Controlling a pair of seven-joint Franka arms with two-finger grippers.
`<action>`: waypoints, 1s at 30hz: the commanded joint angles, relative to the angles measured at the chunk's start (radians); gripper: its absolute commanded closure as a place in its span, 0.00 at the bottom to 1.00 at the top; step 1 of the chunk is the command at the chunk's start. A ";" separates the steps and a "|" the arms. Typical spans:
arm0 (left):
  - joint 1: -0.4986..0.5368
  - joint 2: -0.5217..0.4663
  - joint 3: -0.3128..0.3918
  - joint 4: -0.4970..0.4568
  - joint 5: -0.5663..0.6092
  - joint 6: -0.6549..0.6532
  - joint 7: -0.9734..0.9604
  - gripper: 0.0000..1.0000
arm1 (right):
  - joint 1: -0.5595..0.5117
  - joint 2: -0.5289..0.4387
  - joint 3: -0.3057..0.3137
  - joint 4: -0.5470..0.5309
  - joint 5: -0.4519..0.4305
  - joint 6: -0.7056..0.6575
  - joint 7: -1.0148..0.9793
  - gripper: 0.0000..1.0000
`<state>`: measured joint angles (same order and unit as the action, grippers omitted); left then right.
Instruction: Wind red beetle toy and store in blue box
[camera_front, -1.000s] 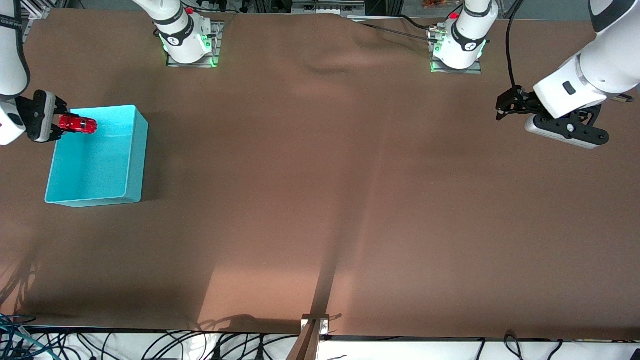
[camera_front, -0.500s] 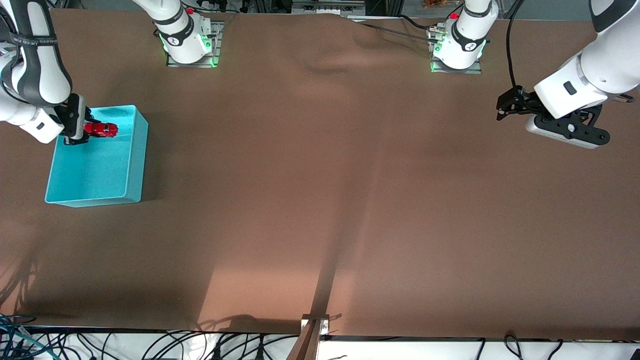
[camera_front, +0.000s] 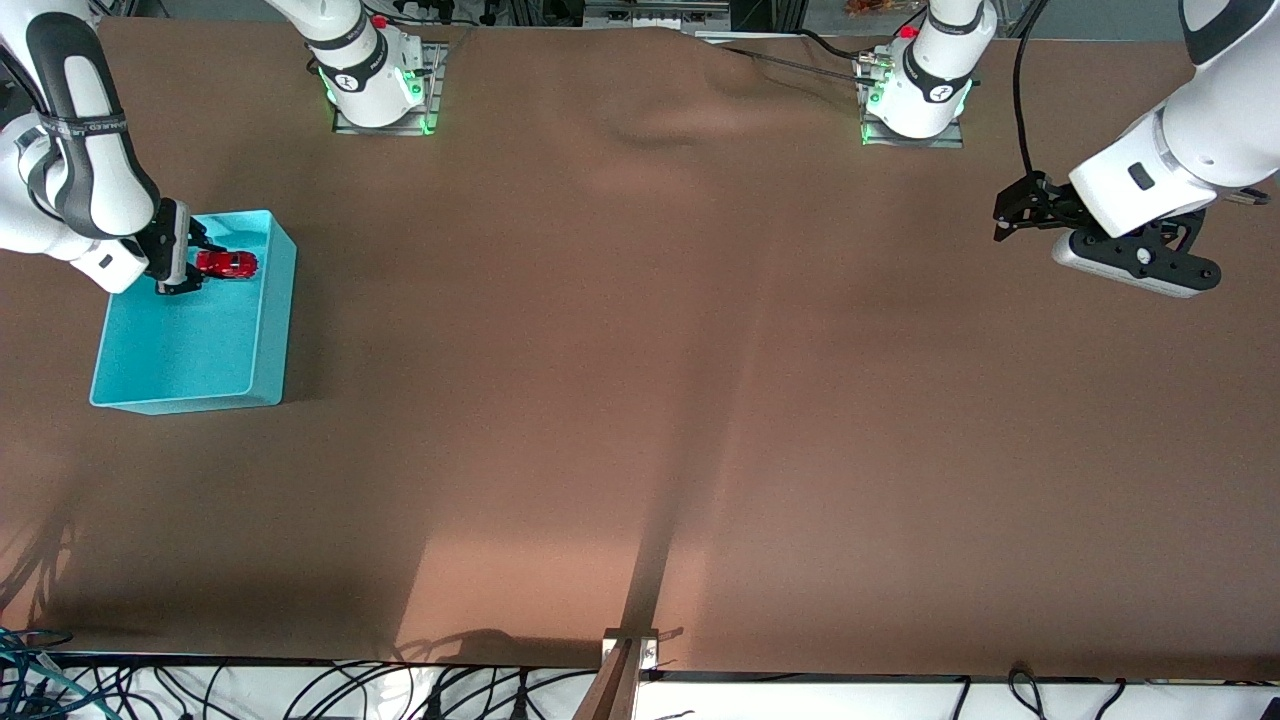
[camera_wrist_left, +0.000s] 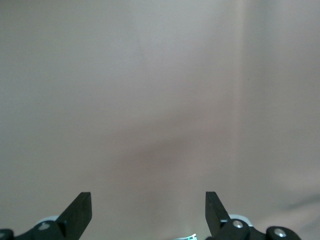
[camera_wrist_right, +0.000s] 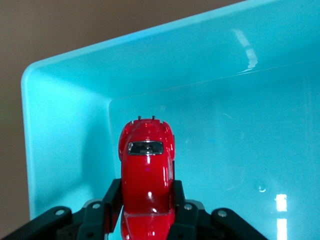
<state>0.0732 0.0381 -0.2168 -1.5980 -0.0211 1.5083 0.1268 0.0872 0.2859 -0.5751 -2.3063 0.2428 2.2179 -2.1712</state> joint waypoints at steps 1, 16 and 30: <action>0.004 0.005 -0.001 0.023 0.007 -0.016 0.020 0.00 | -0.011 -0.005 0.000 -0.005 0.036 -0.004 -0.027 0.00; 0.004 0.006 -0.001 0.023 0.007 -0.016 0.020 0.00 | 0.015 -0.017 0.027 0.177 0.115 -0.220 0.002 0.00; 0.005 0.006 -0.001 0.023 0.007 -0.016 0.020 0.00 | 0.114 -0.033 0.046 0.556 0.090 -0.638 0.606 0.00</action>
<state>0.0739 0.0381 -0.2167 -1.5980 -0.0211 1.5083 0.1268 0.1696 0.2537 -0.5280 -1.8699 0.3403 1.7047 -1.7832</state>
